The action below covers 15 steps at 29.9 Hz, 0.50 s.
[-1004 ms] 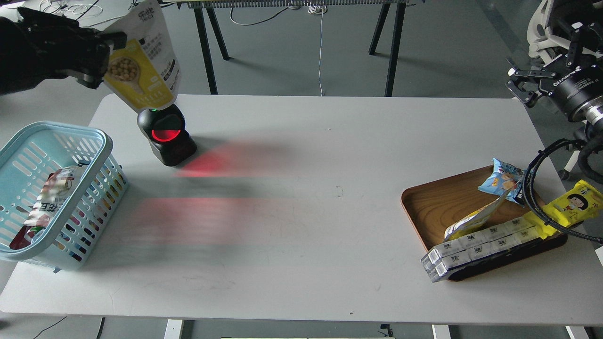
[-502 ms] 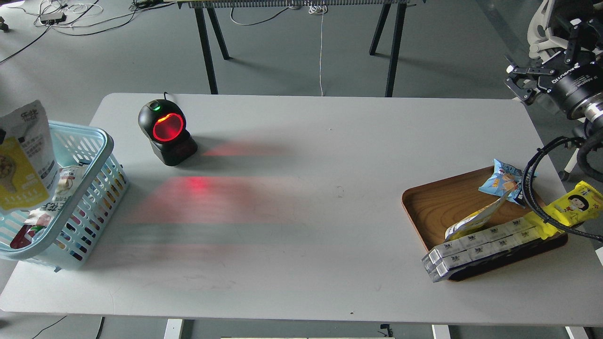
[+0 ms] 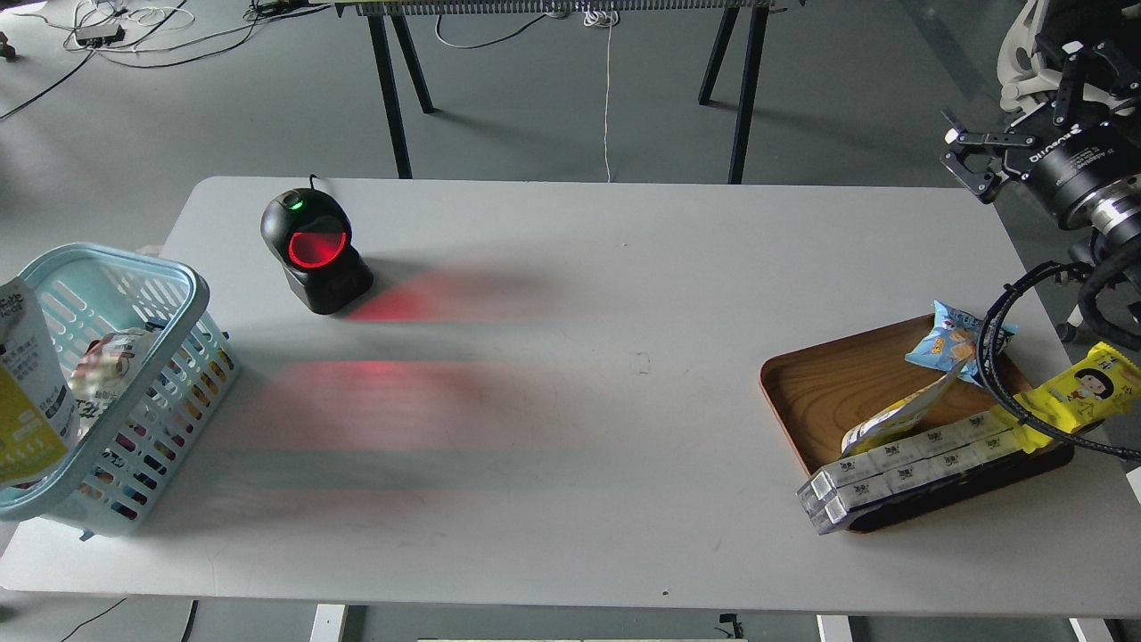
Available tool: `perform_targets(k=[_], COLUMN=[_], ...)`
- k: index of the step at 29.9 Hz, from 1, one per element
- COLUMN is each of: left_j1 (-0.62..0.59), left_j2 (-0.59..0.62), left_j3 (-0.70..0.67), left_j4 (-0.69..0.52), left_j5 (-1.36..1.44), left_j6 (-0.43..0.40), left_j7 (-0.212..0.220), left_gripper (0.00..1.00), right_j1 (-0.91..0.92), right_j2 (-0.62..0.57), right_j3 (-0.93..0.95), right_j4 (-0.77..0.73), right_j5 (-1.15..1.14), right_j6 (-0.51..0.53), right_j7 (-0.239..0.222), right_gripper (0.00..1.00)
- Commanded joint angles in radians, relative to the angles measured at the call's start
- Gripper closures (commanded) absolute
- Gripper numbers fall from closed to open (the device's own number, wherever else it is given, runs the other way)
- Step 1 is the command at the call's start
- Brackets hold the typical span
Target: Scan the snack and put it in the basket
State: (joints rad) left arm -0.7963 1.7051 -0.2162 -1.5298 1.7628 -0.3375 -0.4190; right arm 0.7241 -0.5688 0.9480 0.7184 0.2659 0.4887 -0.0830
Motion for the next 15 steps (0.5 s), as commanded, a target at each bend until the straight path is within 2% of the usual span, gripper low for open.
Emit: perform_targets(k=[1,3,5,7,10,11,15], left_j1=[0.0,0.0,0.0,-0.001,-0.006,-0.014,-0.098], left_j2=[-0.002,-0.002,-0.002,-0.002,-0.002,-0.001,0.001], left_j3=[0.0,0.0,0.0,-0.003,-0.009,-0.015,-0.051], left_j4=[0.003,0.003,0.003,0.004,0.003,0.003,0.003], left_j5=[-0.012,-0.014,-0.017,-0.017,-0.049,-0.065,-0.075], left_j6=[0.017,0.017,0.018,0.018,0.018,0.018,0.006], left_j7=[0.0,0.0,0.0,-0.001,0.0,0.003,0.006], left_gripper=[0.98,0.95,0.8,0.58,0.11,0.05,0.01], right_j1=[0.0,0.0,0.0,0.0,0.0,0.0,0.0], right_j2=[0.012,0.015,0.015,0.015,0.015,0.015,0.015], right_j3=[0.0,0.0,0.0,0.0,0.0,0.001,0.002], right_j4=[0.001,0.001,0.001,0.001,0.001,0.001,0.001], right_j5=[-0.002,-0.002,-0.002,-0.002,-0.002,-0.002,-0.002], right_j6=[0.0,0.0,0.0,0.0,0.0,0.0,0.0], right_j7=[0.0,0.0,0.0,0.0,0.0,0.0,0.0], right_gripper=[0.02,0.02,0.02,0.02,0.02,0.02,0.02])
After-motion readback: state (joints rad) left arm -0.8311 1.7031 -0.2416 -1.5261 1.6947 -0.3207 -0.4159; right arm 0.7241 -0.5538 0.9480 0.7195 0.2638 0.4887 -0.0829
